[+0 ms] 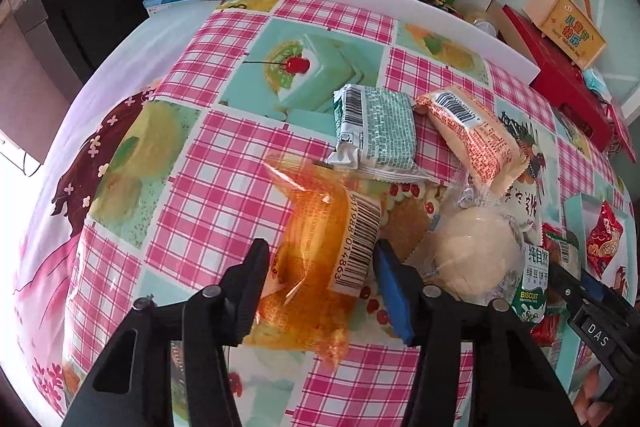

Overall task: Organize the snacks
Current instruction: 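Grasp the orange bread packet with the left tool while the right tool grasps the green-edged biscuit packet, then lift the bread packet with the left tool while the right tool lifts the biscuit packet, then carry the bread packet and biscuit packet over the white tray with both tools, then open both tools to drop the bread and biscuit packets into the tray, then move both open tools back over the snack pile, then grasp the clear bun bag with the left tool while the right tool grasps the red patterned packet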

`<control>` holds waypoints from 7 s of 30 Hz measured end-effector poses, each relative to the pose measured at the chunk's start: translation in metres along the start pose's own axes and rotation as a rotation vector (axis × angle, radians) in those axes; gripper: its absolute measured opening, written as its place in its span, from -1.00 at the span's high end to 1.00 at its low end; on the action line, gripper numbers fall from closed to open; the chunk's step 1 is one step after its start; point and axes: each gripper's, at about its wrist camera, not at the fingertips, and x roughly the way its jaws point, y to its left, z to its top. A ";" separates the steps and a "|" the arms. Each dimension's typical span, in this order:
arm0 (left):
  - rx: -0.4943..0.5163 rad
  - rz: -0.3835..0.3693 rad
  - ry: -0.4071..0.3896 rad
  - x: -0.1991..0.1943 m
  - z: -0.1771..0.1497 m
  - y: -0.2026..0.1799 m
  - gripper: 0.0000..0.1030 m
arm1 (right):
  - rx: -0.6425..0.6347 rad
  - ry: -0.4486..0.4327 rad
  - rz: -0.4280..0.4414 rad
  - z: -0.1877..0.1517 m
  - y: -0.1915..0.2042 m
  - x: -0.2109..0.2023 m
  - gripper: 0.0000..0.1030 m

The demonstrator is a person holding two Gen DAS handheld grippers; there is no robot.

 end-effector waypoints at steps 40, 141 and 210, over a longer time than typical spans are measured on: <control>-0.004 -0.145 -0.114 -0.080 -0.007 -0.052 0.24 | 0.066 -0.173 -0.024 -0.017 -0.050 -0.091 -0.03; 0.080 -0.006 0.010 -0.038 -0.039 -0.190 -0.89 | 0.311 -0.157 -0.177 -0.028 -0.195 -0.096 -1.00; -0.234 -0.211 0.119 0.011 0.011 -0.058 -0.89 | -0.060 0.262 -0.016 0.034 0.008 0.003 -0.63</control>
